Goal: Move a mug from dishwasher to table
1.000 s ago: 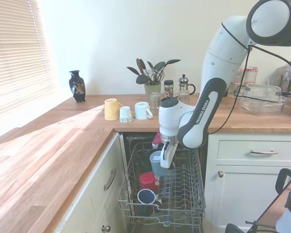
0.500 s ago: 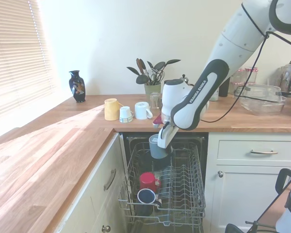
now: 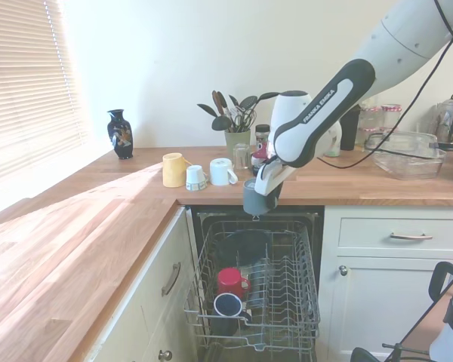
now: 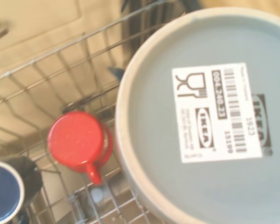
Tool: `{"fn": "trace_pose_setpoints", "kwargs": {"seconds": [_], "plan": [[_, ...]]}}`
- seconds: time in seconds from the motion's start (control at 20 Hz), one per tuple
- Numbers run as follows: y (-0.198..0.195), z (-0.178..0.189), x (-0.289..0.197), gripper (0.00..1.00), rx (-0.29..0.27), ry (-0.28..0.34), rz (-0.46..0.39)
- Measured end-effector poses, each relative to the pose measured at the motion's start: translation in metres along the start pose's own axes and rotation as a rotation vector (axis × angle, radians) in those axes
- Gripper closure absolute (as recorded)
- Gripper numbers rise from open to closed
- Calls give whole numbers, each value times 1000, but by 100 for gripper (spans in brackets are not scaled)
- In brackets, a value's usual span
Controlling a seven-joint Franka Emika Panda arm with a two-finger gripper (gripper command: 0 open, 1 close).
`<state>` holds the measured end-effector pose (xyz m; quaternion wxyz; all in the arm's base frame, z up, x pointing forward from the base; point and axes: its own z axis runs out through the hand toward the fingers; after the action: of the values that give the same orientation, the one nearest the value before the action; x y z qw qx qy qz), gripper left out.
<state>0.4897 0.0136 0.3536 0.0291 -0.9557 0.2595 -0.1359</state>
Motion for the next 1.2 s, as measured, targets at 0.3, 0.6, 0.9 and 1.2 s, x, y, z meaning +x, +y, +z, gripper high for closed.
{"fn": "trace_pose_setpoints", "kwargs": {"seconds": [0.3,0.6,0.9,1.2], "plan": [[22,-6,24,100,20,-1,80],[26,4,50,100,6,-14,126],[27,24,82,100,-19,-37,163],[24,33,112,100,-37,-54,193]]}}
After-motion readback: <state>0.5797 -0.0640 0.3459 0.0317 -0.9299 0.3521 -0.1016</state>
